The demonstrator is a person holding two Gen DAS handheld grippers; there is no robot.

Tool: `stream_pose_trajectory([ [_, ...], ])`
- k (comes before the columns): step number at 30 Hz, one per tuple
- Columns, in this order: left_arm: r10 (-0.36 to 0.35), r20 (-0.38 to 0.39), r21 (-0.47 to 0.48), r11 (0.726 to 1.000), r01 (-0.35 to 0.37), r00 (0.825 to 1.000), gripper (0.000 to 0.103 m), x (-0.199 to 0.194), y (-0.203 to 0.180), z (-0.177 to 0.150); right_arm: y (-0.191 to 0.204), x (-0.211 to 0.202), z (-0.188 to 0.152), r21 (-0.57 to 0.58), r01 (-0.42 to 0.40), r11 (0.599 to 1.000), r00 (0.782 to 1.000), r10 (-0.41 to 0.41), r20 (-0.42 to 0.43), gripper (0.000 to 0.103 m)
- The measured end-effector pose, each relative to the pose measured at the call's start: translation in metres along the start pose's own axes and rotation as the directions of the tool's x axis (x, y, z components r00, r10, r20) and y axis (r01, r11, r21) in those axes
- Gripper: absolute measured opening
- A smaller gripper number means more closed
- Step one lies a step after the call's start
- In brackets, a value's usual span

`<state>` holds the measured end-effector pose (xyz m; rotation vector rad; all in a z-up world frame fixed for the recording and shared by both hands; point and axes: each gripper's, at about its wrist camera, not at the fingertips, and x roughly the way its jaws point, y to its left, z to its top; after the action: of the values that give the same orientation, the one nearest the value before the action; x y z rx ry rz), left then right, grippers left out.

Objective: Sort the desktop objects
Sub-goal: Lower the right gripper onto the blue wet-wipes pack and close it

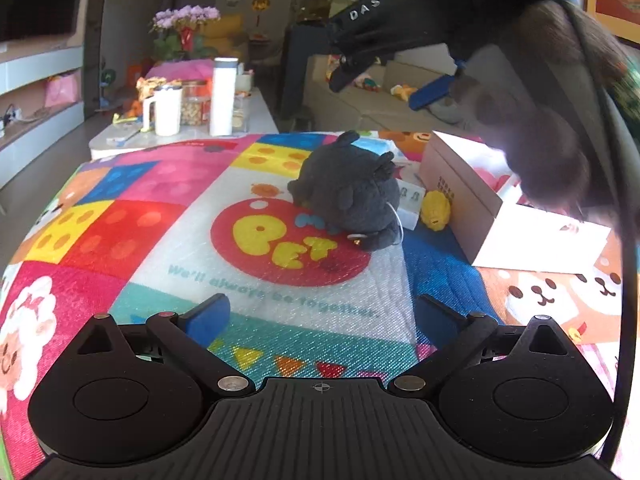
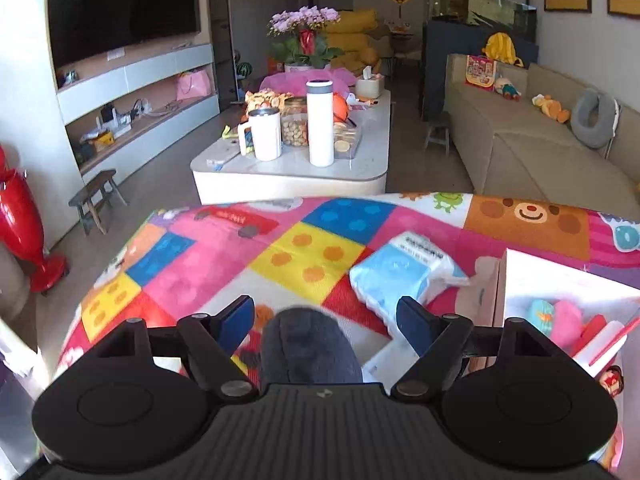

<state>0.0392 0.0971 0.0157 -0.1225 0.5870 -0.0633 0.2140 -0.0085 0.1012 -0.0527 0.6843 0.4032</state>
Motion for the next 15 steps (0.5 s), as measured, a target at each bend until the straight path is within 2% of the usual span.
stream_pose_trajectory([
  [3,0.031,0.044,0.013,0.999,-0.031,0.999,0.101,-0.005,-0.004,-0.002,-0.025,0.033,0.033,0.159,0.069,0.985,0.996,-0.058,-0.074,0.09],
  [6,0.051,0.058,-0.015,0.999,-0.05,0.997,0.101,-0.007,-0.001,-0.002,-0.048,0.075,0.048,0.285,0.138,0.948,0.976,-0.081,-0.204,0.092],
  [8,0.038,0.026,-0.039,0.999,-0.037,0.999,0.101,-0.003,0.004,0.001,-0.054,0.102,0.049,0.308,0.18,0.934,0.957,-0.093,-0.276,0.092],
  [11,0.017,-0.028,-0.081,0.997,-0.019,0.999,0.101,0.006,0.012,0.002,-0.053,0.135,0.04,0.258,0.282,0.924,0.914,-0.177,-0.364,0.092],
  [12,0.011,-0.036,-0.088,0.996,-0.014,0.999,0.101,0.007,0.013,0.002,-0.051,0.141,0.036,0.23,0.304,0.925,0.904,-0.203,-0.377,0.085],
  [13,0.004,-0.041,-0.091,0.996,-0.008,0.999,0.101,0.008,0.014,0.001,-0.047,0.143,0.034,0.189,0.323,0.927,0.899,-0.239,-0.367,0.073],
  [14,-0.001,-0.045,-0.093,0.996,-0.003,0.999,0.101,0.009,0.015,0.001,-0.043,0.14,0.033,0.15,0.3,0.942,0.91,-0.235,-0.342,0.058],
  [15,-0.003,-0.047,-0.094,0.996,-0.002,0.999,0.101,0.009,0.015,0.001,-0.039,0.134,0.033,0.128,0.27,0.954,0.918,-0.215,-0.333,0.047],
])
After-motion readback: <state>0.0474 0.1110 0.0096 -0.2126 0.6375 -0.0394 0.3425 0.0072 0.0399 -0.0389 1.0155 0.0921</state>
